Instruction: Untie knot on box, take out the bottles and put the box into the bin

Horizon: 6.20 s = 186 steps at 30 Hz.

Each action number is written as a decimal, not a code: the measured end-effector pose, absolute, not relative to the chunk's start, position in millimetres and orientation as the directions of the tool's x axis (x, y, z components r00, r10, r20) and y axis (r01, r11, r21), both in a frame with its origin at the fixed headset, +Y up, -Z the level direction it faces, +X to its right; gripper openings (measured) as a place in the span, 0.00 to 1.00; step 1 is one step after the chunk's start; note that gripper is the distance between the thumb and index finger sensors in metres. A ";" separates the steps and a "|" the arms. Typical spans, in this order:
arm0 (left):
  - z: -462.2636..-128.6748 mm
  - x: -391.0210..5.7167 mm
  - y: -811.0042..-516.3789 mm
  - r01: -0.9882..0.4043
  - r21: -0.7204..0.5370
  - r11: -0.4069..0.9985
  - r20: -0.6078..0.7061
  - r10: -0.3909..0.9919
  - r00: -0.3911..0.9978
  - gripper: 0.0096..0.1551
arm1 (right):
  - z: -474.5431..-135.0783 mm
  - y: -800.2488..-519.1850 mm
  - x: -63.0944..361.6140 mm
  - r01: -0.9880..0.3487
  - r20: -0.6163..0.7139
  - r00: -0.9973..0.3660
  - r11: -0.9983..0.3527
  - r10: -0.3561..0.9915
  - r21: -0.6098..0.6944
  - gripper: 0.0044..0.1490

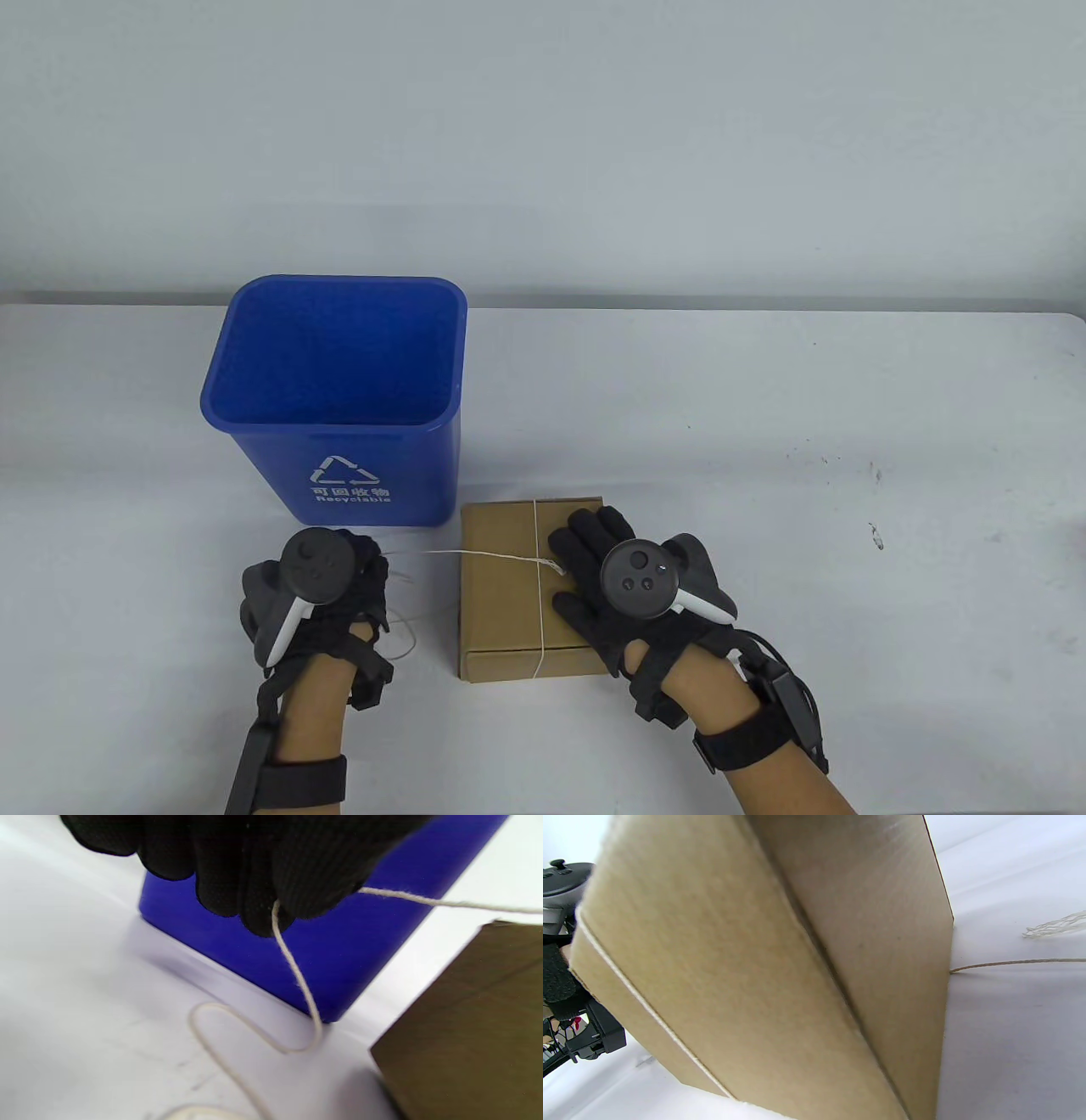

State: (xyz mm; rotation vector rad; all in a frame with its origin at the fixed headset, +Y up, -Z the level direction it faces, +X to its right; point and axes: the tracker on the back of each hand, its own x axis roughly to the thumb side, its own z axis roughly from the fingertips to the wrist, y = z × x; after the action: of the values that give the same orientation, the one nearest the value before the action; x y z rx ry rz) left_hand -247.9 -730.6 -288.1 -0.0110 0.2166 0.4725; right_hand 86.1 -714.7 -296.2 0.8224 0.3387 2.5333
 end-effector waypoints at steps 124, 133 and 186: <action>-245.6 -139.7 -721.8 -0.328 -0.209 0.921 0.315 0.381 0.869 0.61 | -288.4 -712.2 136.6 -0.856 0.222 -0.407 -0.455 0.886 0.246 0.22; -248.5 -145.1 -724.1 -0.341 -0.233 0.911 0.304 0.401 0.864 0.60 | -301.8 -705.9 170.8 -0.945 0.206 -0.238 -0.275 0.949 0.178 0.22; -250.5 -139.4 -723.1 -0.253 -0.209 0.945 0.263 0.304 0.916 0.64 | -332.8 -770.0 126.9 -0.073 0.311 -0.920 -0.882 0.240 0.465 0.62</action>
State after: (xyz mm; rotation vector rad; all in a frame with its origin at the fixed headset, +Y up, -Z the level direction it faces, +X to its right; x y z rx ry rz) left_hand -139.4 -723.1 -250.5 -0.1728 -0.2971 0.2881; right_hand 126.9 -770.0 -332.8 0.5460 0.6825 2.8457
